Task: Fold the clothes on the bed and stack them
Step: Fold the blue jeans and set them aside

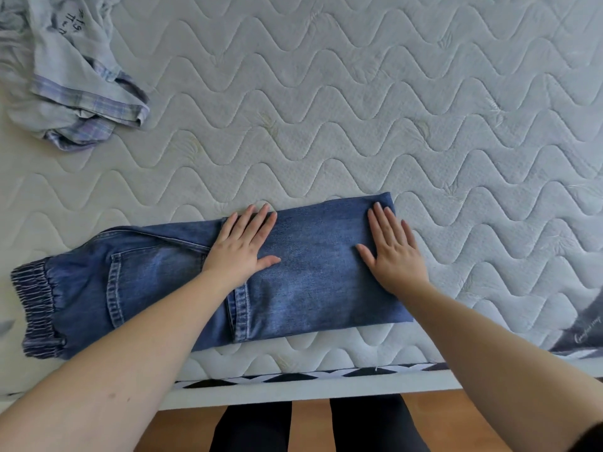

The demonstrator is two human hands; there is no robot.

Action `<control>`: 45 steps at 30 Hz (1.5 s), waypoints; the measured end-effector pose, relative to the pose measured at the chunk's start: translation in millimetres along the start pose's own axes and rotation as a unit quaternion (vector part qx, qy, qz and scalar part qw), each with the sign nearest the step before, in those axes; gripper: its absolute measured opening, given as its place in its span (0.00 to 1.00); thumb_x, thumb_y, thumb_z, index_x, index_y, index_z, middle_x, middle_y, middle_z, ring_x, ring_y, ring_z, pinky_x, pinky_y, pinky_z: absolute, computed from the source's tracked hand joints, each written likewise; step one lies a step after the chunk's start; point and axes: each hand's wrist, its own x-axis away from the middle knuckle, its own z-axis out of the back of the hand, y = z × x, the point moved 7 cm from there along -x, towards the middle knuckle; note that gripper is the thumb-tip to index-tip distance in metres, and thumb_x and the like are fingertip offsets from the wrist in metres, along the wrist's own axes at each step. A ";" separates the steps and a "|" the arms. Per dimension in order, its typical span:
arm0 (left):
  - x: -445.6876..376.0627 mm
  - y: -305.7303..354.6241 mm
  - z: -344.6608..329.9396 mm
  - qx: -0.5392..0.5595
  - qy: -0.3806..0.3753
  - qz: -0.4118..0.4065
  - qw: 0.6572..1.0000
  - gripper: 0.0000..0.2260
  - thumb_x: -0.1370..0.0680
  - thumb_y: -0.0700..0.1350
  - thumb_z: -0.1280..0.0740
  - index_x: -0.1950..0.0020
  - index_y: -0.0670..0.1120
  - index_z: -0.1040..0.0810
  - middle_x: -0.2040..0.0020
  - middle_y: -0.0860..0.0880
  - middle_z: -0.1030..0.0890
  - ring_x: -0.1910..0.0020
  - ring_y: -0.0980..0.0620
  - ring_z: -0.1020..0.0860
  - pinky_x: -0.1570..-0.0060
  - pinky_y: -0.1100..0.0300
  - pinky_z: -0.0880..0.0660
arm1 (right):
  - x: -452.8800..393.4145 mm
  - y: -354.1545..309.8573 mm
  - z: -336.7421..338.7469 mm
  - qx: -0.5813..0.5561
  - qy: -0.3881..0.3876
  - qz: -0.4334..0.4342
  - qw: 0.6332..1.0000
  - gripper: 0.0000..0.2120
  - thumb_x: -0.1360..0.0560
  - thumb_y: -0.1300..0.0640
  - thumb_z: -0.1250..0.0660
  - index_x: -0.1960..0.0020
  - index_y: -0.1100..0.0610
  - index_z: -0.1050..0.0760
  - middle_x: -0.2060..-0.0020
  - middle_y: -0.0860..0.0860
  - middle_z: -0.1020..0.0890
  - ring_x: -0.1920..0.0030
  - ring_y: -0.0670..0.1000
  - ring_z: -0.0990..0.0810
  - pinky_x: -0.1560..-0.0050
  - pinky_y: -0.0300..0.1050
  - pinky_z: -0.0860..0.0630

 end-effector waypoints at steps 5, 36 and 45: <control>20.1 27.9 17.0 0.015 0.071 0.040 0.997 0.29 0.17 0.57 0.50 0.19 0.46 0.50 0.19 0.45 0.49 0.21 0.47 0.47 0.24 0.44 0.48 | 28.3 -19.7 1.6 -0.029 0.030 -0.029 0.999 0.32 0.18 0.41 0.52 0.20 0.55 0.53 0.21 0.49 0.52 0.21 0.46 0.55 0.22 0.48 0.59; 161.7 -21.7 20.9 0.122 -0.008 0.058 0.991 0.23 0.18 0.51 0.48 0.24 0.46 0.35 0.23 0.48 0.36 0.24 0.49 0.38 0.25 0.48 0.41 | 42.9 -203.8 6.9 -0.564 -0.181 -0.057 0.804 0.20 0.17 0.50 0.44 0.26 0.40 0.36 0.33 0.31 0.30 0.30 0.38 0.33 0.32 0.37 0.36; 214.9 -114.8 14.7 0.171 0.035 0.200 0.964 0.23 0.17 0.50 0.49 0.24 0.43 0.34 0.24 0.45 0.34 0.25 0.45 0.36 0.29 0.47 0.36 | 18.9 -258.9 3.7 -0.650 -0.232 -0.099 0.717 0.21 0.15 0.61 0.49 0.24 0.53 0.38 0.32 0.44 0.28 0.35 0.43 0.28 0.37 0.37 0.28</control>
